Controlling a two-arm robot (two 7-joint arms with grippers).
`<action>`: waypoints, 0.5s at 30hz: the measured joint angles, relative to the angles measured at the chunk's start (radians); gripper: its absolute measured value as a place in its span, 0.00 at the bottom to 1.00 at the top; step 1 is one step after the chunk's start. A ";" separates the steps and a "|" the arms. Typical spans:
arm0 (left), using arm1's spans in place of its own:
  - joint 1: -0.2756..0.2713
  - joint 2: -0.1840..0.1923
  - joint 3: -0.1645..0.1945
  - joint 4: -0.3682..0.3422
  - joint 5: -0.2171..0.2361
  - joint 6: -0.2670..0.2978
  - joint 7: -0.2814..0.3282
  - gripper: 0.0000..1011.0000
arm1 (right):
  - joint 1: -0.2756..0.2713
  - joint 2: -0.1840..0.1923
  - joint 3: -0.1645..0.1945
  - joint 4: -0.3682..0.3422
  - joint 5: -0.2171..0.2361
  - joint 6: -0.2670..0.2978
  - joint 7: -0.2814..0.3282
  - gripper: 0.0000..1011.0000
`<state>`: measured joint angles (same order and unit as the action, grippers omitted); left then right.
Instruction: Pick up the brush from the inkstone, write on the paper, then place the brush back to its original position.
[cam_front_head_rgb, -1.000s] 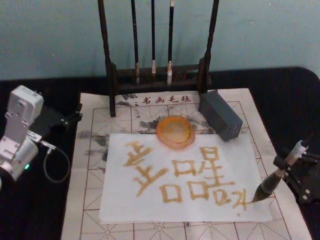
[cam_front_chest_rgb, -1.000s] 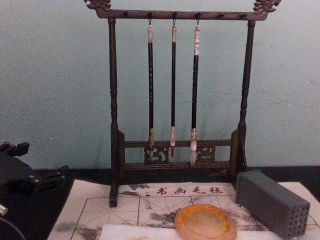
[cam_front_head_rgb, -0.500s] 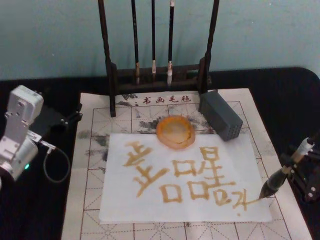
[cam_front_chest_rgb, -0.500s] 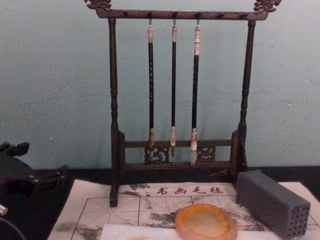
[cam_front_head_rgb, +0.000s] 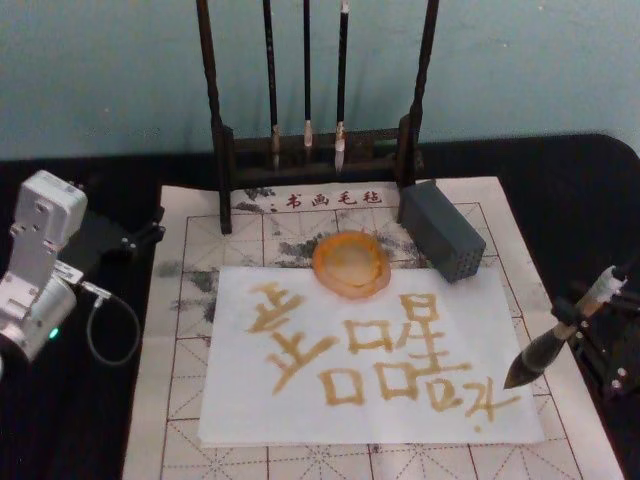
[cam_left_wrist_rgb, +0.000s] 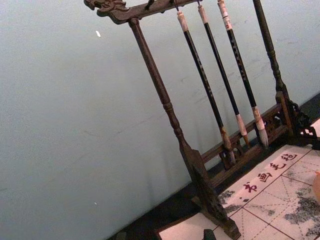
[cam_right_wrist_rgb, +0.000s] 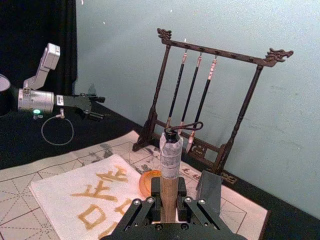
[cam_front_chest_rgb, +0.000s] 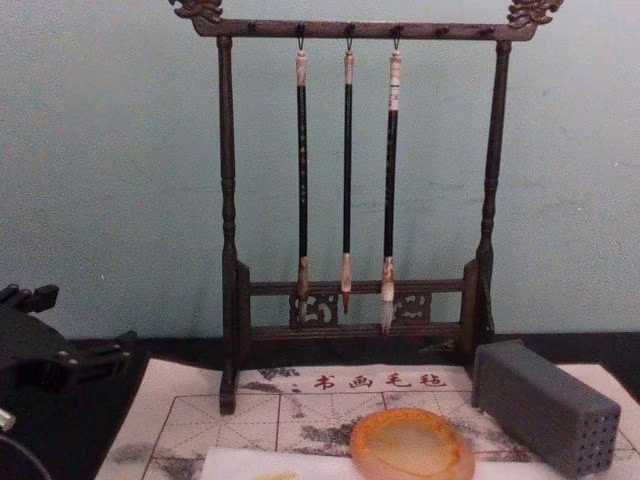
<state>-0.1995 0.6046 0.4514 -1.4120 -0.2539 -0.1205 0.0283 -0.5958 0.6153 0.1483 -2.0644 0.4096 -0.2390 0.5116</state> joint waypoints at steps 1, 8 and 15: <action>0.000 0.000 0.000 0.000 0.000 0.000 0.000 0.99 | 0.000 0.000 0.000 0.000 0.000 0.000 0.000 0.20; 0.000 0.000 0.000 0.000 0.000 0.000 0.000 0.99 | 0.026 -0.003 -0.027 0.019 -0.022 0.003 -0.010 0.20; 0.000 0.000 0.000 0.000 0.000 0.000 0.000 0.99 | 0.044 -0.008 -0.044 0.034 -0.034 0.006 -0.020 0.20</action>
<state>-0.1995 0.6047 0.4514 -1.4120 -0.2539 -0.1205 0.0283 -0.5522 0.6078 0.1047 -2.0309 0.3759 -0.2332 0.4918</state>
